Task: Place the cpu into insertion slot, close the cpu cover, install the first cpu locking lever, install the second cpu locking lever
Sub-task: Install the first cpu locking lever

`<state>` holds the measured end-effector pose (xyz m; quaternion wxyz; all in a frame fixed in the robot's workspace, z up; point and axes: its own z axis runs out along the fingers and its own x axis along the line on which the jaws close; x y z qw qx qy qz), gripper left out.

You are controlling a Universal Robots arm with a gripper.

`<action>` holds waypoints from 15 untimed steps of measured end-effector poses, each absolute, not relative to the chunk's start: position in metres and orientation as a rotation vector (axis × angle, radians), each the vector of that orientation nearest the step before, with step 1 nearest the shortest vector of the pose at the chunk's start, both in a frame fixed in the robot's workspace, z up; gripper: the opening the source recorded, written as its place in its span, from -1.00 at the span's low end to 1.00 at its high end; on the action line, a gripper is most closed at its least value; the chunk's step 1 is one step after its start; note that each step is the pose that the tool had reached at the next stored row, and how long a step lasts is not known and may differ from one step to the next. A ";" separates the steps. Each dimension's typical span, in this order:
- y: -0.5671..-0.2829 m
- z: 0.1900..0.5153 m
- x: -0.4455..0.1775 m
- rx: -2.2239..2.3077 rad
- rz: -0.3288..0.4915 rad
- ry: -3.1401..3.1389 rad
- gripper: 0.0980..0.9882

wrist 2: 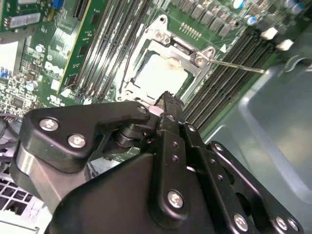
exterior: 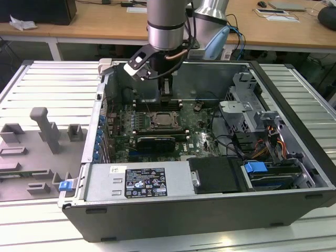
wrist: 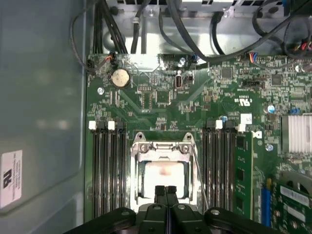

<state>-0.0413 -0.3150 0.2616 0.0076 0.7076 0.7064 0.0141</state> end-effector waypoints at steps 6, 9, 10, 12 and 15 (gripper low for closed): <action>-0.315 0.272 -0.041 2.219 0.035 2.215 -0.98; -0.315 0.278 -0.041 2.219 0.035 2.215 -0.98; -0.315 0.278 -0.041 2.217 0.036 2.217 -0.98; -0.315 0.278 -0.041 2.199 0.035 2.235 -0.98; -0.315 0.277 -0.041 2.142 0.036 2.291 -0.98</action>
